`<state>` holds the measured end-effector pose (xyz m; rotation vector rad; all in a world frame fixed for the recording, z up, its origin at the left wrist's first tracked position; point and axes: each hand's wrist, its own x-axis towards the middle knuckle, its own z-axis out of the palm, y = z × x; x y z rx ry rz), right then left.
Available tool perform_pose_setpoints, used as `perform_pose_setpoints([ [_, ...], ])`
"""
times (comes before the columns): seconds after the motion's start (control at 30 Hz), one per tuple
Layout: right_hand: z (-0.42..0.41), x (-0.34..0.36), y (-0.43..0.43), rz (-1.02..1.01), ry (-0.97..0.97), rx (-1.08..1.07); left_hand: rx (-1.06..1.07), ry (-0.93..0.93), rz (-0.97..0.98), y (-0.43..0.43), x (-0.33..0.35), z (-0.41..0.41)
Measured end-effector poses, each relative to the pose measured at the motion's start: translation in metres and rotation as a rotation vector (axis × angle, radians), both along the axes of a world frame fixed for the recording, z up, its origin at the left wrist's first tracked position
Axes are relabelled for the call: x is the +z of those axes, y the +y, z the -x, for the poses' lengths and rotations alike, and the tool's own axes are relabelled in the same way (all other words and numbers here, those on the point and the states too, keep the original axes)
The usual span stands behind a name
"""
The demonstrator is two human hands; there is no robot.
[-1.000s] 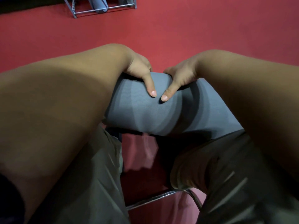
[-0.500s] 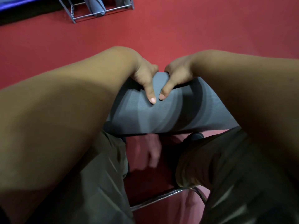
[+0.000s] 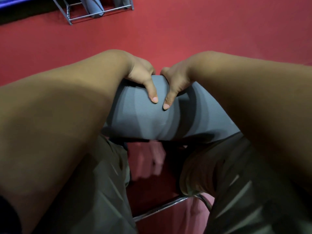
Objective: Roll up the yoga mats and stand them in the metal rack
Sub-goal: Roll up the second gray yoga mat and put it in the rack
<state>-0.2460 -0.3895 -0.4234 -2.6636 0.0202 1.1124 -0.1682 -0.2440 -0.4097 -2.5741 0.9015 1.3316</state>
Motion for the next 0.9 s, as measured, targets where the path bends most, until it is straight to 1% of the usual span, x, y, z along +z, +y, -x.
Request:
perform_pose_setpoints([
  [0.07,-0.001,0.0,0.001,0.01,-0.033,0.037,0.014,0.026,-0.017,0.002,0.002,-0.001],
  [0.17,-0.002,-0.002,0.0,-0.005,-0.032,0.032,-0.01,0.054,-0.039,0.001,0.002,0.001],
  [0.3,-0.004,-0.004,-0.007,-0.033,-0.029,-0.003,-0.106,-0.062,0.014,-0.005,0.003,0.002],
  [0.37,-0.004,-0.004,-0.012,-0.058,-0.028,-0.028,-0.142,-0.079,0.046,-0.007,0.0,0.002],
  [0.43,-0.003,-0.004,-0.015,-0.086,-0.027,-0.066,-0.173,-0.085,0.032,-0.009,-0.006,0.004],
  [0.5,-0.001,-0.004,-0.017,-0.1,-0.022,-0.101,-0.204,-0.145,-0.006,-0.01,-0.011,0.007],
  [0.6,0.0,-0.004,-0.018,-0.098,0.005,-0.127,-0.219,-0.207,0.013,-0.01,-0.012,0.01],
  [0.7,0.002,-0.002,-0.014,-0.104,0.01,-0.135,-0.191,-0.161,0.037,-0.007,-0.009,0.007],
  [0.8,0.004,0.003,-0.011,-0.102,-0.035,-0.104,-0.155,-0.107,0.042,-0.005,-0.007,0.001],
  [0.9,0.004,0.002,-0.007,-0.073,-0.021,-0.07,-0.097,-0.054,0.027,-0.003,-0.008,-0.005],
])
